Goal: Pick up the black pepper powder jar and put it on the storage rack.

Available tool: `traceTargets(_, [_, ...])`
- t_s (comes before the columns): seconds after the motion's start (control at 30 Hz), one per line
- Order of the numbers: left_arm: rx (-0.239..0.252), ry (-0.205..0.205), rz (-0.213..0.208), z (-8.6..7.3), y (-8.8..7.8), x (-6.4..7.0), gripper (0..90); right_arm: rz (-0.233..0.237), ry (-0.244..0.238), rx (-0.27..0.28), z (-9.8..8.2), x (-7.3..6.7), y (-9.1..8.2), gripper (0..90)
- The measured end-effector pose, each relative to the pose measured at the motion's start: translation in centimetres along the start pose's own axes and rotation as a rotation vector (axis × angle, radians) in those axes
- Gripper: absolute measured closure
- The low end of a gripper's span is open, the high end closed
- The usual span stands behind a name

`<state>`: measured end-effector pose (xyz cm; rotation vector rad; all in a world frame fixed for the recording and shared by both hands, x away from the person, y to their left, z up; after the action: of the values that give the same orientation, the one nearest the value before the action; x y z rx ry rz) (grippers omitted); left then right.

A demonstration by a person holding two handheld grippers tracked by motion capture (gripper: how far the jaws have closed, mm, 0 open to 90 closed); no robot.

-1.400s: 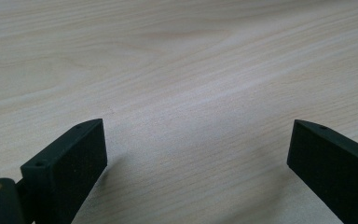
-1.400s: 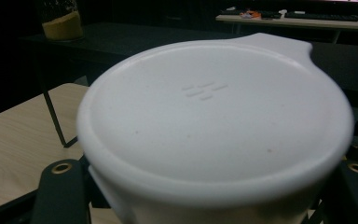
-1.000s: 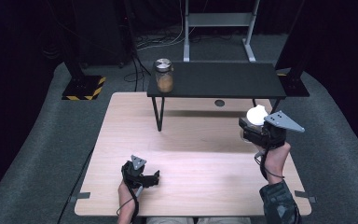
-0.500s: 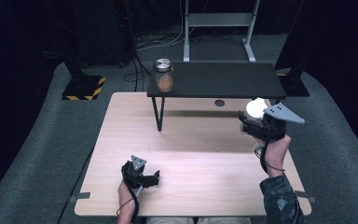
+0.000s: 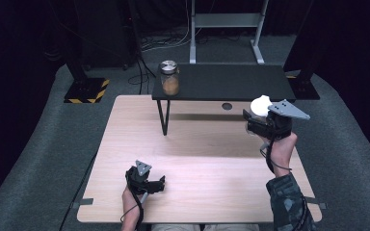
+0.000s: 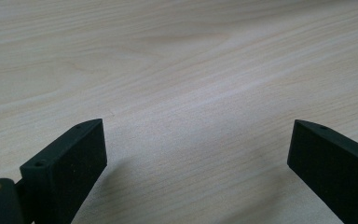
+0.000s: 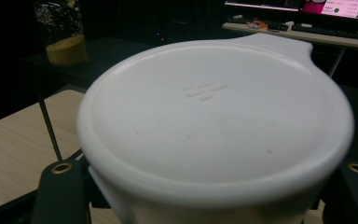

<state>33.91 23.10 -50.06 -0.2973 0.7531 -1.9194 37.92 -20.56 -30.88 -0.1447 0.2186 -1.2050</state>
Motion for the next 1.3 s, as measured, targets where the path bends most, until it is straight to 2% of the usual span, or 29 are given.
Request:
traceTargets(0.17, [0.002, 0.005, -0.001, 0.0, 0.0, 0.0, 4.0, 0.005, 0.001, -0.003, 0.3, -0.1, 0.4, 28.2])
traceTargets(0.33, [0.008, 0.008, 0.003, -0.1, -0.1, 0.0, 3.9, 0.027, 0.021, -0.006, 0.8, 0.0, 1.1, 28.2])
traceTargets(1.3, [0.037, 0.016, 0.005, -0.3, -0.4, 0.1, 3.8, 0.036, 0.030, -0.008, 3.8, -0.6, 3.2, 28.2])
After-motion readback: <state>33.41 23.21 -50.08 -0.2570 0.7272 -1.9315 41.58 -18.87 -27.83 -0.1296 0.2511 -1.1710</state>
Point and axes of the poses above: each handheld gripper's, and its own axes: y roughly forward along the jaws, z roughly out of its top, x roughly to its right, the point moved 9 cm from there along y, roughly forward along the jaws, and after that the axes turned 10 degrees about y, right-handed, at the moved point
